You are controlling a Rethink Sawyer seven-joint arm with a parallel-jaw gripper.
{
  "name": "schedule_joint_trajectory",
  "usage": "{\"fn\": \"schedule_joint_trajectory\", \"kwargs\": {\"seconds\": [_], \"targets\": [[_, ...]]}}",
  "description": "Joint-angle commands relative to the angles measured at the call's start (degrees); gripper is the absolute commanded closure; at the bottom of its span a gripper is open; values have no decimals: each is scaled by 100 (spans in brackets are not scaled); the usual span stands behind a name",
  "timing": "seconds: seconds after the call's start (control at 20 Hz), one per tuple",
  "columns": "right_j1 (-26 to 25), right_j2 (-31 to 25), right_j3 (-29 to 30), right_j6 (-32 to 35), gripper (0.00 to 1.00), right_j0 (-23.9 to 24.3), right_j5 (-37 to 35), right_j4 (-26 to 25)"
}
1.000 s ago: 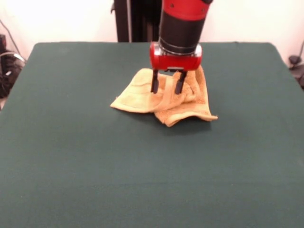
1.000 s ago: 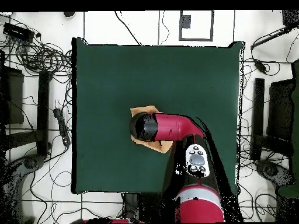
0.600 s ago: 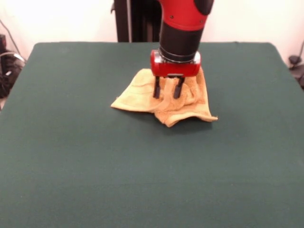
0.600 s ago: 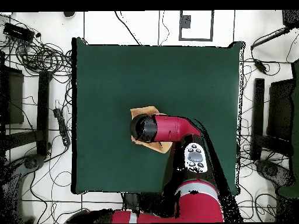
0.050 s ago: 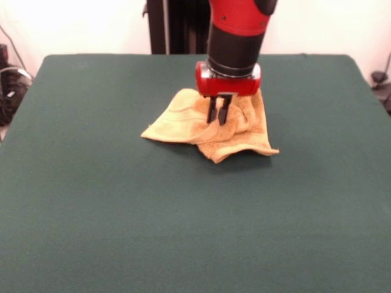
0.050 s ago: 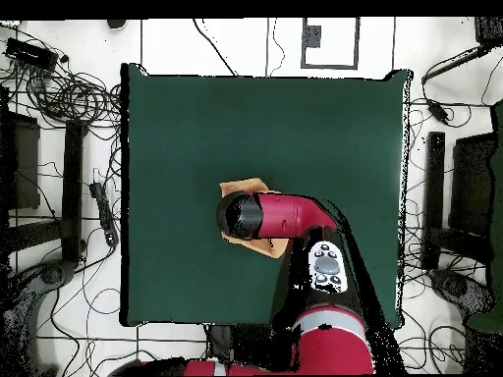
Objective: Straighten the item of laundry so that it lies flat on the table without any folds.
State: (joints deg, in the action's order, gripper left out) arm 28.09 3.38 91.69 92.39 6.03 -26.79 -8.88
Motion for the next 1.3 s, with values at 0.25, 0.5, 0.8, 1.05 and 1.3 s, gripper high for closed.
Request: {"fn": "schedule_joint_trajectory", "kwargs": {"seconds": [0.25,0.5,0.8,1.05,1.3], "targets": [[654,-130,1347,1165,100,-374,-725,320],[965,62,1480,1262,100,-549,-997,382],[878,57,1455,1215,100,-564,-940,402],[928,149,1539,1331,100,-652,-976,434],[1141,477,2093,1691,100,-881,-1053,578]]}}
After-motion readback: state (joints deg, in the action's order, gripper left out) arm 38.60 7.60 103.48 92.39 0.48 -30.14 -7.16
